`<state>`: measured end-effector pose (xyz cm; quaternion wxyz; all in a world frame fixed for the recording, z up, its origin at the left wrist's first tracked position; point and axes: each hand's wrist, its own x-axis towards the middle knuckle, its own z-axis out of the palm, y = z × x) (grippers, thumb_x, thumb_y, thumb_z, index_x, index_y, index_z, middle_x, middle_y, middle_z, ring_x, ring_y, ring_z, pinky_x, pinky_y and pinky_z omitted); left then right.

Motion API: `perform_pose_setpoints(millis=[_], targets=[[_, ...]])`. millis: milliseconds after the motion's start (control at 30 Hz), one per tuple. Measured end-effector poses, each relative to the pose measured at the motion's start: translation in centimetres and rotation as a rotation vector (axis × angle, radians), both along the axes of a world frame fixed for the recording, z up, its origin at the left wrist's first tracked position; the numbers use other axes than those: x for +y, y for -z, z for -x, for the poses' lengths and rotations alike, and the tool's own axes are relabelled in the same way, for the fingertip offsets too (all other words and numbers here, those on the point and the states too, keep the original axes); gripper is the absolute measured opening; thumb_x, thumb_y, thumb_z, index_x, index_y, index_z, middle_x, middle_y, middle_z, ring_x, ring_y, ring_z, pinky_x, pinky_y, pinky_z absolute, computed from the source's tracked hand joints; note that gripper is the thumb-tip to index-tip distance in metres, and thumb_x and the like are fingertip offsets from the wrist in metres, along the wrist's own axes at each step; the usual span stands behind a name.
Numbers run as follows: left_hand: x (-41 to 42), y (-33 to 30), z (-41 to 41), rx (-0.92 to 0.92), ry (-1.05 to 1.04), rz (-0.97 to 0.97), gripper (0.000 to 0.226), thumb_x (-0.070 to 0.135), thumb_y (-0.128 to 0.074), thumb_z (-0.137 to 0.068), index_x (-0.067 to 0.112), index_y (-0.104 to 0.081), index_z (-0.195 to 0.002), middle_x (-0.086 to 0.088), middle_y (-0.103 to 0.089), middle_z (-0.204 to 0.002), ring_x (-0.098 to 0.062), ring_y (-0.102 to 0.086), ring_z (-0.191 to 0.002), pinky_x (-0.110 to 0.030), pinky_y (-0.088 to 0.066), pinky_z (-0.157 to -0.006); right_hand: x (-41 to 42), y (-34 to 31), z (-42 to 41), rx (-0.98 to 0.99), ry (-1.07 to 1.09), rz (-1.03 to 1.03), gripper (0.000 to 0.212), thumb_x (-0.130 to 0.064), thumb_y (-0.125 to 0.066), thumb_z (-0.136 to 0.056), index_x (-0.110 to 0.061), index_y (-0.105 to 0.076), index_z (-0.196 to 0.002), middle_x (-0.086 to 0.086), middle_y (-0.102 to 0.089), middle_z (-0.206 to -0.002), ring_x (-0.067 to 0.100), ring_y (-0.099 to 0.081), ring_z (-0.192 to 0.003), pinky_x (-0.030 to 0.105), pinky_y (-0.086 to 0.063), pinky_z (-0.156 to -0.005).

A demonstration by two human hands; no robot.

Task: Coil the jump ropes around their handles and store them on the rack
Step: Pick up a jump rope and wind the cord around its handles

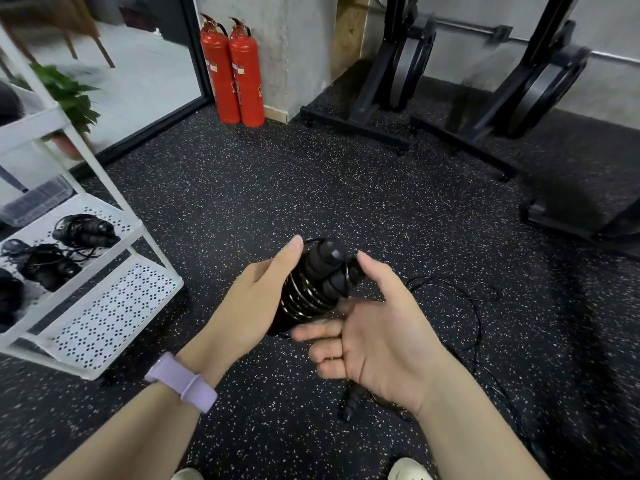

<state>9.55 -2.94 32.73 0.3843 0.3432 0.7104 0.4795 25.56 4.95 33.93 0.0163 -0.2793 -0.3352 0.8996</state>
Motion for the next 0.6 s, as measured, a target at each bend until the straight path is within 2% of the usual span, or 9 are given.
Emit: perform_pose_setpoints(millis=[33, 100, 133, 267, 333, 433, 600], targets=[[0.1, 0.1, 0.0, 0.011, -0.014, 0.004, 0.059, 0.092, -0.035, -0.081, 0.051, -0.077, -0.086, 0.027, -0.074, -0.081, 0.013, -0.068, -0.08, -0.027, -0.044, -0.074, -0.1, -0.1, 0.2, -0.016, 0.023, -0.053, 0.085, -0.075, -0.056, -0.08, -0.004, -0.058, -0.126, 0.022, -0.069, -0.095, 0.025, -0.061, -0.068, 0.033, -0.053, -0.061], [0.3, 0.6, 0.3, 0.01, -0.016, 0.022, 0.078, 0.093, -0.037, -0.079, 0.029, -0.078, -0.095, 0.005, -0.079, -0.087, -0.011, -0.074, -0.085, -0.042, -0.054, -0.08, -0.3, -0.1, 0.7, -0.07, 0.077, -0.155, 0.077, -0.074, -0.049, -0.09, -0.007, -0.058, -0.127, 0.018, -0.068, -0.086, 0.024, -0.06, -0.066, 0.033, -0.052, -0.062], [0.4, 0.6, 0.3, -0.004, -0.023, 0.021, 0.079, 0.091, -0.039, -0.079, 0.024, -0.077, -0.096, -0.001, -0.078, -0.088, -0.017, -0.074, -0.086, -0.044, -0.055, -0.083, -0.5, 0.0, 1.0, -0.109, 0.096, -0.201, 0.073, -0.072, -0.043, -0.096, -0.009, -0.058, -0.127, 0.015, -0.068, -0.081, 0.023, -0.06, -0.064, 0.032, -0.051, -0.063], [0.5, 1.0, 0.2, 0.006, -0.062, 0.021, 0.059, 0.08, -0.04, -0.081, 0.032, -0.074, -0.08, 0.008, -0.072, -0.071, -0.002, -0.063, -0.063, -0.034, -0.042, -0.069, -1.0, 0.1, 1.6, -0.202, 0.125, -0.309, 0.067, -0.065, -0.027, -0.103, -0.011, -0.063, -0.119, 0.011, -0.063, -0.071, 0.022, -0.058, -0.062, 0.031, -0.048, -0.062], [0.5, 1.2, 0.1, 0.03, -0.071, -0.007, 0.06, 0.077, -0.041, -0.081, 0.025, -0.072, -0.081, 0.002, -0.069, -0.07, -0.003, -0.06, -0.064, -0.035, -0.042, -0.069, -1.0, 0.1, 1.7, -0.204, 0.119, -0.318, 0.071, -0.067, -0.021, -0.103, -0.012, -0.062, -0.121, 0.011, -0.063, -0.072, 0.022, -0.059, -0.063, 0.033, -0.047, -0.062], [0.5, 1.1, 0.3, 0.055, -0.086, -0.039, 0.068, 0.076, -0.041, -0.078, 0.015, -0.068, -0.086, -0.01, -0.07, -0.083, -0.008, -0.06, -0.069, -0.039, -0.045, -0.075, -1.0, 0.1, 1.9, -0.196, 0.122, -0.306, 0.078, -0.071, -0.017, -0.1, -0.011, -0.06, -0.123, 0.012, -0.063, -0.072, 0.024, -0.059, -0.063, 0.035, -0.045, -0.06], [0.3, 1.2, 0.2, 0.087, -0.052, -0.058, 0.061, 0.073, -0.039, -0.08, 0.016, -0.062, -0.085, -0.002, -0.066, -0.08, -0.009, -0.058, -0.071, -0.036, -0.044, -0.075, -1.2, 0.4, 2.0, -0.169, 0.167, -0.242, 0.071, -0.059, -0.019, -0.105, -0.005, -0.058, -0.129, 0.005, -0.052, -0.069, 0.02, -0.055, -0.062, 0.033, -0.047, -0.06]])
